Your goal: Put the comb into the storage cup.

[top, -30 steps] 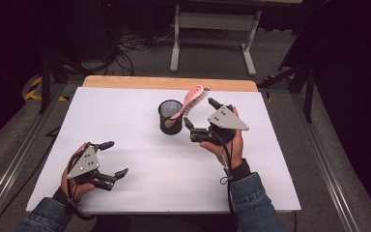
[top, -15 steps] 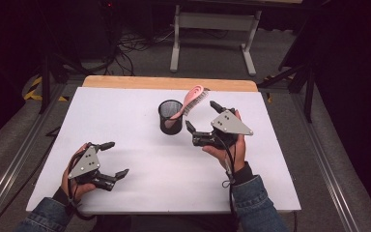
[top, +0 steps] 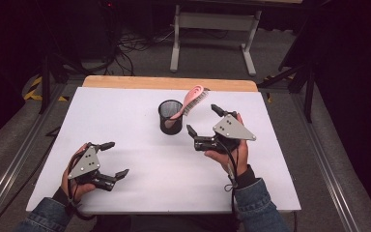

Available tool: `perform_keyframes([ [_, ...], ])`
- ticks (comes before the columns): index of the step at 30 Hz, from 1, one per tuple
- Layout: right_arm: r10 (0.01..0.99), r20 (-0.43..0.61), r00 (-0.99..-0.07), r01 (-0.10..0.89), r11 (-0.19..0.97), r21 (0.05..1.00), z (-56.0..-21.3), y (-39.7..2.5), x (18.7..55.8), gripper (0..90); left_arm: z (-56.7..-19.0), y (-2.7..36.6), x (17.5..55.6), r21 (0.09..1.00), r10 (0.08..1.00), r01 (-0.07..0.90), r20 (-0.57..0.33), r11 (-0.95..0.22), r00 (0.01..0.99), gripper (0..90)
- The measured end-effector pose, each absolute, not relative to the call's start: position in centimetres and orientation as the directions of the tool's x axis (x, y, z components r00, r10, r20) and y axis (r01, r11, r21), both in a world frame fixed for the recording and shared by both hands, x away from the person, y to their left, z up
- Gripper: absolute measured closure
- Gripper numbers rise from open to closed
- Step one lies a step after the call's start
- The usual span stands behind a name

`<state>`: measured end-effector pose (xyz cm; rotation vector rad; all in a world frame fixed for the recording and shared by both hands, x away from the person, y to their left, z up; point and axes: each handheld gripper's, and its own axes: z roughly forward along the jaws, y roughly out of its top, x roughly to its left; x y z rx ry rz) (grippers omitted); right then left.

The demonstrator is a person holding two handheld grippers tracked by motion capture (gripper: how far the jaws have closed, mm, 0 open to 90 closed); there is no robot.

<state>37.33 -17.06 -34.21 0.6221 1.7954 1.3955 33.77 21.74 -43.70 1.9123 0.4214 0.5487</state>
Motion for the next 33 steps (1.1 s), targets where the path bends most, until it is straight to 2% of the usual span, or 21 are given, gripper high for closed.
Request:
perform_keyframes([
  [33,0.733,-0.308,-0.607,-0.092,0.32,0.943,-35.1,-18.4,34.9,6.0,-43.6,21.7,33.7,0.919,0.522,0.036,0.189,-0.392,0.832,4.2],
])
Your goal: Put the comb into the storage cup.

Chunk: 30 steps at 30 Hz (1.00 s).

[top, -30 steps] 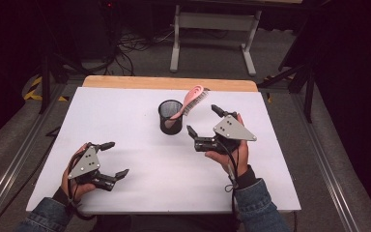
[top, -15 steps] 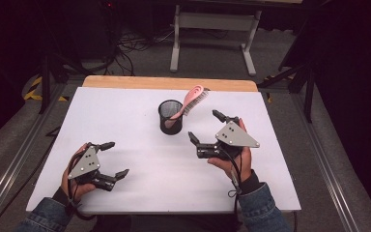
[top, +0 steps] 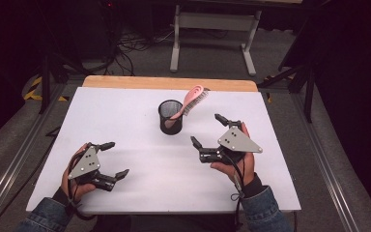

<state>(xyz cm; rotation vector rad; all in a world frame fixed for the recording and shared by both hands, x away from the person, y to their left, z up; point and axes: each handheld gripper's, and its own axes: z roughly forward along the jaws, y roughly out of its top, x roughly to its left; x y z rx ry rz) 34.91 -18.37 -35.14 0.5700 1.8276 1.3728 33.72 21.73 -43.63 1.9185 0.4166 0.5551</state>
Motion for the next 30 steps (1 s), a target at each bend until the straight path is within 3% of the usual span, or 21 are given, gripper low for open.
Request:
perform_keyframes([
  [30,0.733,-0.365,-0.574,-0.074,0.397,0.915,-37.8,-20.9,33.7,6.1,-43.7,21.6,33.7,0.918,0.522,0.042,0.186,-0.394,0.833,4.2],
])
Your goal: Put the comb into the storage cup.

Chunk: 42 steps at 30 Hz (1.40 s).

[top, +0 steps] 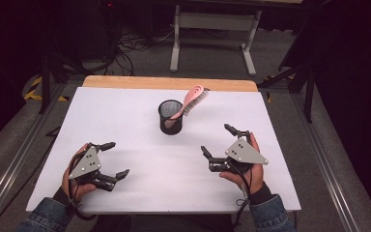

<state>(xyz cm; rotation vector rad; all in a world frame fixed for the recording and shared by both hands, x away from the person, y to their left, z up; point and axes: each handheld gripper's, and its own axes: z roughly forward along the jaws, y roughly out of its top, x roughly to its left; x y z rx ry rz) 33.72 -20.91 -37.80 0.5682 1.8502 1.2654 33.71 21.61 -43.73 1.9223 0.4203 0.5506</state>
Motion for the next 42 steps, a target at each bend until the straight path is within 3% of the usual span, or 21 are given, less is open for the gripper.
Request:
perform_keyframes([
  [29,0.735,-0.364,-0.571,-0.004,0.441,0.897,-41.3,-23.1,32.7,6.7,-43.7,21.5,33.7,0.915,0.518,0.039,0.191,-0.401,0.834,4.2],
  [42,0.76,-0.342,-0.553,0.071,0.452,0.889,-43.3,-25.1,32.6,5.9,-43.9,21.3,33.8,0.914,0.512,0.042,0.188,-0.404,0.838,4.2],
])
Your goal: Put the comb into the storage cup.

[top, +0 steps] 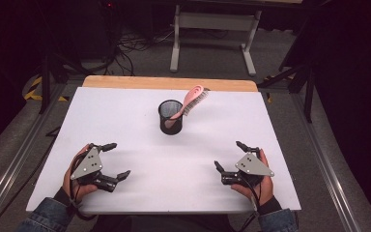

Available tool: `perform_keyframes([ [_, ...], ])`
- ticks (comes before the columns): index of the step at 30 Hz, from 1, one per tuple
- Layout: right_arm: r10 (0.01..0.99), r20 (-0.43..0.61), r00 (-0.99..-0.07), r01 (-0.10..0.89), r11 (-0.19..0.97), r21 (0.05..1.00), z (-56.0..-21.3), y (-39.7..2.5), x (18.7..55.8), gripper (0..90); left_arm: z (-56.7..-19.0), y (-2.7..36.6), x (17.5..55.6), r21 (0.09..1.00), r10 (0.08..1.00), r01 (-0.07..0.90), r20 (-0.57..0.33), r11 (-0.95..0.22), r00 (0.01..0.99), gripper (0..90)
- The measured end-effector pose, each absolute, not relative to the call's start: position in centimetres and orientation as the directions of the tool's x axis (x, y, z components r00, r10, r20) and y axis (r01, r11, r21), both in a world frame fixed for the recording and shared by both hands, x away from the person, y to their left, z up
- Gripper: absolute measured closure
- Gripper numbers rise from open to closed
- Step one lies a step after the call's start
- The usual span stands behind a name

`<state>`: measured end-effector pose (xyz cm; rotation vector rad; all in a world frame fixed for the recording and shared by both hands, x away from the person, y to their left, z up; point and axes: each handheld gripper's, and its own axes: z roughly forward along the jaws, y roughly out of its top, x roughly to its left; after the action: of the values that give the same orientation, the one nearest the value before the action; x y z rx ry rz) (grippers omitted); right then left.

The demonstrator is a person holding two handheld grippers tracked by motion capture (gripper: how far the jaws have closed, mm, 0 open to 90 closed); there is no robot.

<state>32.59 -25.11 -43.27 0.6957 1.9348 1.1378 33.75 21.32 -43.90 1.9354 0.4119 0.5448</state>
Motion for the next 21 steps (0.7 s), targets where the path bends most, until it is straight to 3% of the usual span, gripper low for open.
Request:
perform_keyframes([
  [9,0.788,-0.298,-0.538,0.097,0.409,0.907,-44.1,-27.2,32.3,4.5,-44.0,21.2,34.3,0.914,0.509,0.046,0.182,-0.402,0.841,4.1],
  [21,0.773,-0.297,-0.56,0.101,0.419,0.902,-44.4,-26.7,32.3,3.8,-44.1,20.8,34.2,0.903,0.506,0.043,0.198,-0.427,0.84,4.0],
])
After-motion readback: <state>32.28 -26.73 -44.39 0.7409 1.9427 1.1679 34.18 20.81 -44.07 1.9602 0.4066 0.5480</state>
